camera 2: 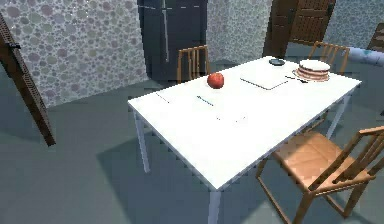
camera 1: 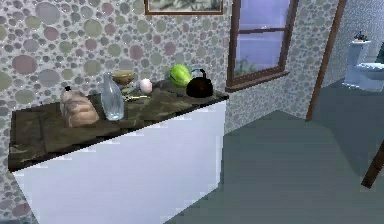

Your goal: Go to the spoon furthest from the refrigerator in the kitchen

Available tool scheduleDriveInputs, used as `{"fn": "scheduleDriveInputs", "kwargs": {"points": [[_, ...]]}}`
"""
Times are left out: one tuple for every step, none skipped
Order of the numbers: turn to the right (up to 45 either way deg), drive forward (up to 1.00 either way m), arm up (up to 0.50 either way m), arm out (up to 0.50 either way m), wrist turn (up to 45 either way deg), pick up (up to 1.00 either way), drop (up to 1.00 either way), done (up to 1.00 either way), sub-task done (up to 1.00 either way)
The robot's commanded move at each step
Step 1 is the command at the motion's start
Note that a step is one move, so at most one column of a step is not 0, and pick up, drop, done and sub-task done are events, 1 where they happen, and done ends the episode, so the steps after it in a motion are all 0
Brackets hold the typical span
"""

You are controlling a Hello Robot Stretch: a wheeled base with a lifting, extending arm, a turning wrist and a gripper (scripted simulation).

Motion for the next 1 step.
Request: {"fn": "scheduleDriveInputs", "kwargs": {"points": [[9.0, 0.0, 0.0, 0.0, 0.0, 0.0, 0.0, 0.0, 0.0]]}}
